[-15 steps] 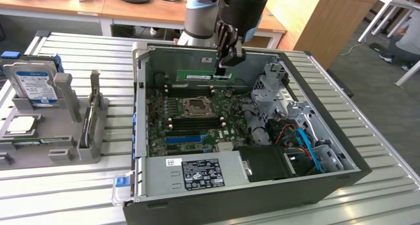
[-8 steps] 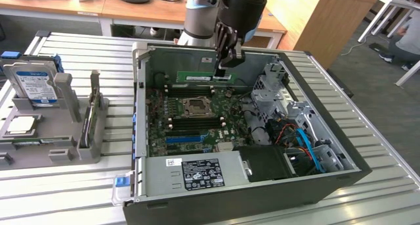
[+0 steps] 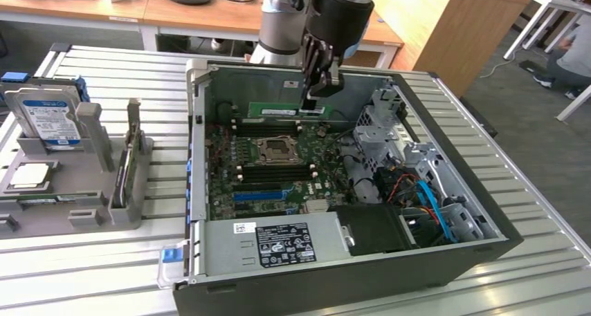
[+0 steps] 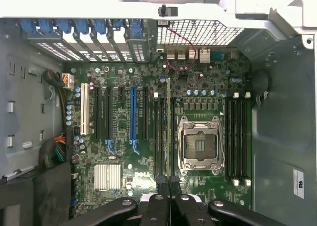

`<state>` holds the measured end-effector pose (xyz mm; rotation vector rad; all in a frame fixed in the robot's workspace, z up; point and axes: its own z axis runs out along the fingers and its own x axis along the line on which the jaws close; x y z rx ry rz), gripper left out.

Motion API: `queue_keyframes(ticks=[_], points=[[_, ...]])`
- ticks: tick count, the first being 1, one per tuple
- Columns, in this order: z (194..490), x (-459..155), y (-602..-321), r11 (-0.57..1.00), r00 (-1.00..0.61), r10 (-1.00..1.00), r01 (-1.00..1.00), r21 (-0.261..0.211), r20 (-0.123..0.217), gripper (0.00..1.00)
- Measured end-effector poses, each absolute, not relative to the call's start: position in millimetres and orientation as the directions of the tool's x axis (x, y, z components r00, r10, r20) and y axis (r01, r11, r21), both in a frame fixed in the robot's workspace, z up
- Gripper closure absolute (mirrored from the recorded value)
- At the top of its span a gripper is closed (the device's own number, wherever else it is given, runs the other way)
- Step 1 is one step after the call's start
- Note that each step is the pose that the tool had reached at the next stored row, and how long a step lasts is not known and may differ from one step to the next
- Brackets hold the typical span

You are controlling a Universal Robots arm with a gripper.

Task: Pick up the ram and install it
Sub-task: 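Pick up the ram and move it above insertion slot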

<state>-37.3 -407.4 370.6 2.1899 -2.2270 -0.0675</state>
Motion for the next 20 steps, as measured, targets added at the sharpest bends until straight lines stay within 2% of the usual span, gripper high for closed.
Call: queue_keyframes(ticks=[20], points=[[369.4,-33.0,-407.4,0.016,-0.017,-1.0,-0.999,0.043,-0.018,0.89]])
